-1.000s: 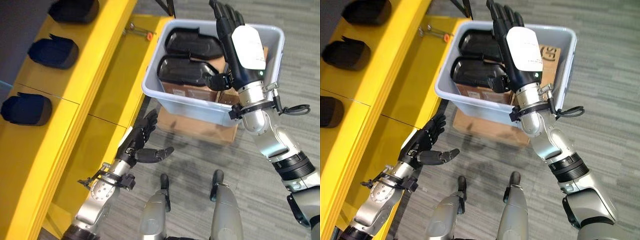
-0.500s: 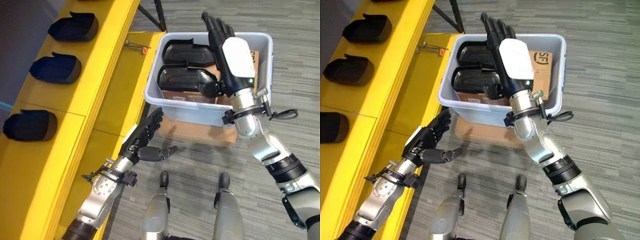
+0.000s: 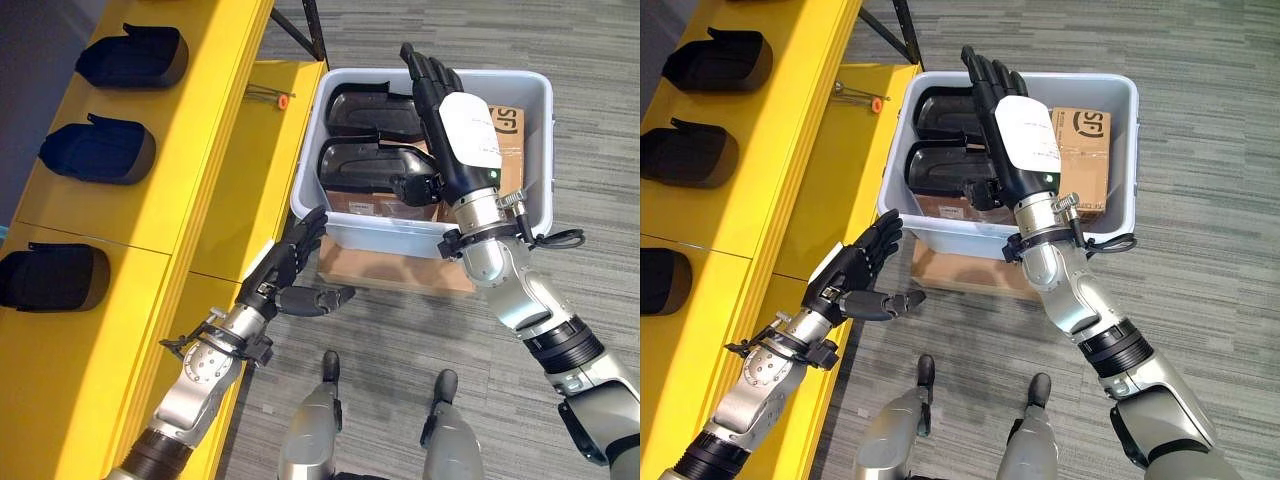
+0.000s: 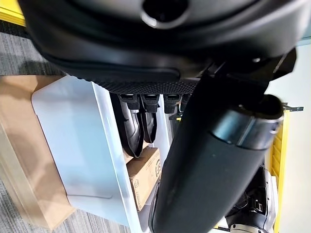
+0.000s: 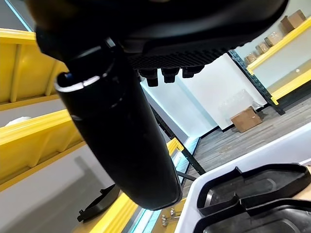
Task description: Move parts from the plastic box to the shelf.
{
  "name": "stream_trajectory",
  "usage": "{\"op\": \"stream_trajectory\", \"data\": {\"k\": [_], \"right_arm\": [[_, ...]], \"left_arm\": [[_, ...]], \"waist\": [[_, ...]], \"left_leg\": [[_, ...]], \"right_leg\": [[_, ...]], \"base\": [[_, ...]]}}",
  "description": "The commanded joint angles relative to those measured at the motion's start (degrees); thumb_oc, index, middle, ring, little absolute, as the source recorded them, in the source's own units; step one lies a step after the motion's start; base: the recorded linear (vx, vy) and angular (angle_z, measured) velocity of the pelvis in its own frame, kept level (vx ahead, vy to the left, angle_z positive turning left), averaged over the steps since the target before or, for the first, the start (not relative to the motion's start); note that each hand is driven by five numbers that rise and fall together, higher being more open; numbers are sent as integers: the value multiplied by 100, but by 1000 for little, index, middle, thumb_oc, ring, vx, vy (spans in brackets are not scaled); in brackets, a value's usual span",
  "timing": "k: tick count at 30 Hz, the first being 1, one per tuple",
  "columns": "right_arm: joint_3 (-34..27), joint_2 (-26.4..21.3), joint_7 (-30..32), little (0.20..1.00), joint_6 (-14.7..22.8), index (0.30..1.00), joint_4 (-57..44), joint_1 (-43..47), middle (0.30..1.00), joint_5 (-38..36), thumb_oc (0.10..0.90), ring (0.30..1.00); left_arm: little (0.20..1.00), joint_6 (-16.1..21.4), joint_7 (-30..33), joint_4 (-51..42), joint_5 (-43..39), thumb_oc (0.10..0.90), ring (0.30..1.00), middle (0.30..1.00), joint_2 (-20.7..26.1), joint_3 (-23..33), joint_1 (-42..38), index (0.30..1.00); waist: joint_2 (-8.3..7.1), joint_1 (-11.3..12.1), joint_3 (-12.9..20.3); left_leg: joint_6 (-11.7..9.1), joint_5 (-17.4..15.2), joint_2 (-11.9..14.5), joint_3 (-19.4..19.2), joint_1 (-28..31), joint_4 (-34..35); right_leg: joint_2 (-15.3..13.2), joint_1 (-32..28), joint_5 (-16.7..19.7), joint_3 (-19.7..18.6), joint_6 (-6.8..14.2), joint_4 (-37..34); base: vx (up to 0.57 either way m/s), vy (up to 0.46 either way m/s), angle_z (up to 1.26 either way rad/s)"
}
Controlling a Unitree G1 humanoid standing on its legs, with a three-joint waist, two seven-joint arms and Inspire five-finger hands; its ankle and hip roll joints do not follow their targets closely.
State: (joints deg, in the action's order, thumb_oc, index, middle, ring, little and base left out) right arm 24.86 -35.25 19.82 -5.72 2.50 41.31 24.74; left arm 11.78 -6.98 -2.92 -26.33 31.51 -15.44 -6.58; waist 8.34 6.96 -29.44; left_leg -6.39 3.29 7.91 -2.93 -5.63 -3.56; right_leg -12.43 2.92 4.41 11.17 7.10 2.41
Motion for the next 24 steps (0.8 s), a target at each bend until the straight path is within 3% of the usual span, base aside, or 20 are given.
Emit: {"op": "stream_trajectory", "data": {"k": [1, 5, 9, 10, 11, 12, 13, 14, 17, 18, 19, 21, 22, 24], "right_arm": [[-197, 97, 333, 1000, 282, 1000, -549, 639, 1000, 200, 900, 1000], [-115, 17, 305, 1000, 394, 1000, -520, 655, 1000, 229, 900, 1000], [-189, -53, 393, 1000, 442, 1000, -416, 592, 1000, 274, 900, 1000], [-237, -32, 401, 1000, 448, 1000, -399, 503, 1000, 274, 900, 1000], [-263, 28, 432, 1000, 508, 1000, -388, 392, 1000, 311, 900, 1000], [-277, 167, 443, 1000, 586, 1000, -369, 293, 1000, 426, 900, 1000], [-295, 206, 417, 1000, 606, 1000, -364, 263, 1000, 447, 900, 1000], [-283, 277, 367, 1000, 657, 1000, -307, 268, 1000, 480, 900, 1000], [-205, 309, 433, 1000, 618, 1000, -217, 357, 1000, 509, 900, 1000], [-215, 297, 487, 1000, 619, 1000, -166, 403, 1000, 503, 900, 1000], [-249, 345, 479, 1000, 656, 1000, -60, 513, 1000, 544, 900, 1000], [-238, 360, 472, 1000, 593, 1000, -8, 570, 1000, 538, 900, 1000], [-235, 278, 482, 1000, 490, 1000, 16, 570, 1000, 435, 900, 1000], [-267, 71, 467, 1000, 479, 1000, -11, 485, 1000, 233, 900, 1000]], "left_arm": [[1000, 477, -91, -750, 18, 900, 1000, 1000, 122, 211, 78, 1000], [1000, 443, -108, -775, 58, 900, 1000, 1000, 150, 277, 134, 1000], [1000, 326, -319, -747, -110, 900, 1000, 1000, 262, 320, 65, 1000], [1000, 256, -383, -737, -177, 900, 1000, 1000, 272, 337, 58, 1000], [1000, 156, -398, -763, -142, 900, 1000, 1000, 217, 341, 55, 1000], [1000, 80, -327, -807, -14, 900, 1000, 1000, 147, 326, 82, 1000], [1000, 79, -287, -832, 5, 900, 1000, 1000, 140, 309, 131, 1000], [1000, 87, -152, -922, -52, 900, 1000, 1000, 140, 271, 259, 1000], [1000, 178, -112, -928, -118, 900, 1000, 1000, 183, 238, 271, 1000], [1000, 195, -145, -914, -140, 900, 1000, 1000, 210, 233, 195, 1000], [1000, 207, -62, -899, -116, 900, 1000, 1000, 186, 159, 65, 1000], [1000, 265, -24, -848, -75, 900, 1000, 1000, 136, 84, 16, 1000], [1000, 375, -42, -787, 95, 900, 1000, 1000, 102, -2, 40, 1000], [1000, 520, -71, -741, 33, 900, 1000, 1000, 189, -22, 142, 1000]], "waist": [[-332, 151, 661], [-505, 299, 815], [-660, 400, 921], [-699, 407, 931], [-704, 385, 913], [-632, 320, 852], [-622, 303, 826], [-545, 204, 747], [-500, 64, 657], [-526, 9, 629], [-564, -75, 546], [-543, -134, 532], [-570, -227, 571], [-637, -216, 681]], "left_leg": [[219, 23, -111, 230, -592, 90], [347, -209, -294, 271, -647, -214], [545, -440, -459, 192, -809, -626], [666, -531, -544, 168, -780, -721], [804, -642, -645, 193, -678, -786], [969, -763, -715, 225, -531, -847], [1006, -795, -750, 229, -490, -860], [1062, -831, -784, 251, -371, -816], [1026, -840, -804, 376, -235, -646], [1007, -839, -836, 496, -177, -491], [997, -969, -845, 689, 20, -329], [1008, -1067, -809, 806, 111, -239], [1016, -1115, -854, 1000, 195, -89], [943, -1056, -864, 1076, 177, -1]], "right_leg": [[-158, -231, -1029, 150, -173, 598], [-296, -471, -859, 151, -107, 373], [-424, -757, -888, 224, -148, 738], [-507, -781, -796, 215, -176, 1218], [-678, -578, -441, 122, -173, 2032], [-806, -2, -165, -118, -192, 3188], [-750, 189, -248, -246, -215, 3434], [-516, 843, -191, -525, -236, 3754], [-106, 1266, -341, -721, -281, 3149], [-28, 1302, -280, -669, -267, 2061], [-40, 1700, 257, -804, -114, 924], [117, 1837, 384, -1105, -18, 707], [235, 1736, 453, -1453, 46, 395], [192, 1368, 401, -1334, 67, 197]], "base": [[113, 42, 7], [149, 150, 0], [121, 173, 6], [178, 247, 12], [212, 355, 4], [204, 316, -11], [218, 277, -35], [154, 88, -40], [102, -78, -29], [220, -425, 9], [273, -505, 30], [231, -363, 39], [194, -271, 51], [205, -353, 104]]}}
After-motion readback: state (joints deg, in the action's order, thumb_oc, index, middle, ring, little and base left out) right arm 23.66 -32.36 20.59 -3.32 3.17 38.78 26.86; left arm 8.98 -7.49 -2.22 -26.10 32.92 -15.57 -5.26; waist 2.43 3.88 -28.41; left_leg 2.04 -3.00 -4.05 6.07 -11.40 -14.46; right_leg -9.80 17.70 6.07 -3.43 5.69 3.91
